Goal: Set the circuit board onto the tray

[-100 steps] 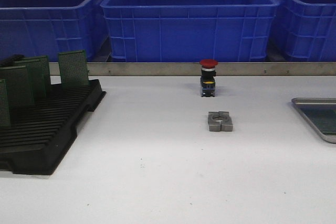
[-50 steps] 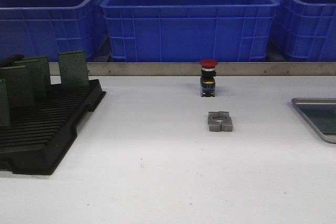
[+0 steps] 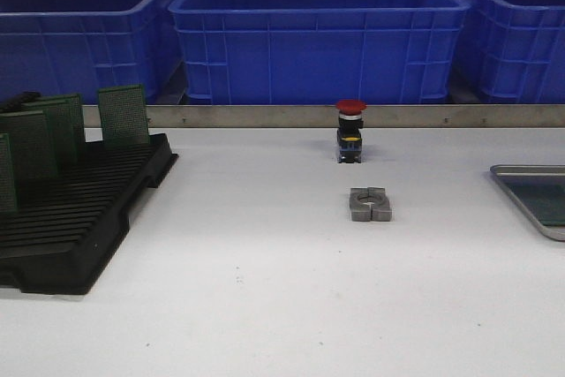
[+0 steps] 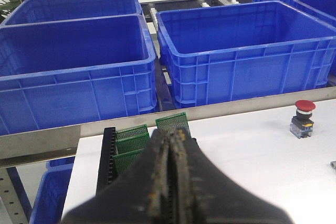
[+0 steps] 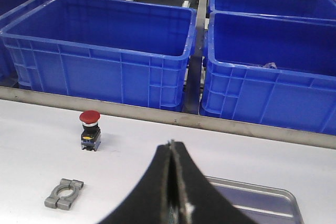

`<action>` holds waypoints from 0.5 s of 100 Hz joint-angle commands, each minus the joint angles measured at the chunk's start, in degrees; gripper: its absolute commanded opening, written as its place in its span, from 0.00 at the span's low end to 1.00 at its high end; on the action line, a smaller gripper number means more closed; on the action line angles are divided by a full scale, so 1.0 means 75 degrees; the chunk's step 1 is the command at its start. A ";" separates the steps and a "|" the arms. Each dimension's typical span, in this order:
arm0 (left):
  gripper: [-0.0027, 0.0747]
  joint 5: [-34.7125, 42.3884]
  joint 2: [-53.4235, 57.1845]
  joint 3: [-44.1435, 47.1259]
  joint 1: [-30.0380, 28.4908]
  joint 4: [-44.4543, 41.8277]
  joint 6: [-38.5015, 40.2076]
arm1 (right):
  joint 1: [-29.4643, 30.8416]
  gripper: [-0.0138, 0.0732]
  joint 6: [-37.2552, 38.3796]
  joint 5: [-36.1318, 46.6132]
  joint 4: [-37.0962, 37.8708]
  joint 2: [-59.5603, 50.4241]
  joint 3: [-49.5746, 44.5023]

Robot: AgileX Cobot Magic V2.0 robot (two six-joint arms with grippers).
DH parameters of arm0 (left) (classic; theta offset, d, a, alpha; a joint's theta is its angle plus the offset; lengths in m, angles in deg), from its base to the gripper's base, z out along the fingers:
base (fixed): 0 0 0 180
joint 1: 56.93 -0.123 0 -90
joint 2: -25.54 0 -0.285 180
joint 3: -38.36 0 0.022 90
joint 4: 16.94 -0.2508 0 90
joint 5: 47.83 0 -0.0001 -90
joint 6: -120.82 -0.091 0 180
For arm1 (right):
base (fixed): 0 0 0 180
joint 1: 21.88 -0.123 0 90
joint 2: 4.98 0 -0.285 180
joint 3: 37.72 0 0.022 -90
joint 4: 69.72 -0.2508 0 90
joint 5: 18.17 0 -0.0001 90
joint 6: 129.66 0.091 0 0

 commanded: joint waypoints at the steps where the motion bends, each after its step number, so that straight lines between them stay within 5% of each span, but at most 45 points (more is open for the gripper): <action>1: 0.01 0.0627 -0.0053 -0.0186 -0.0006 0.0066 0.0054 | 0.0029 0.08 -0.0032 0.0478 -0.0170 0.0042 0.0188; 12: 0.01 0.0682 -0.0053 -0.0101 -0.0006 -0.0693 0.0443 | 0.0029 0.08 -0.0032 0.0478 -0.0170 0.0042 0.0188; 37: 0.01 0.0682 0.0192 -0.0085 -0.0006 -0.4717 0.4774 | 0.0029 0.08 -0.0032 0.0478 -0.0170 0.0042 0.0188; 50: 0.01 0.0698 0.0602 0.0180 -0.0006 -0.5256 0.5132 | 0.0029 0.08 -0.0032 0.0478 -0.0170 0.0042 0.0188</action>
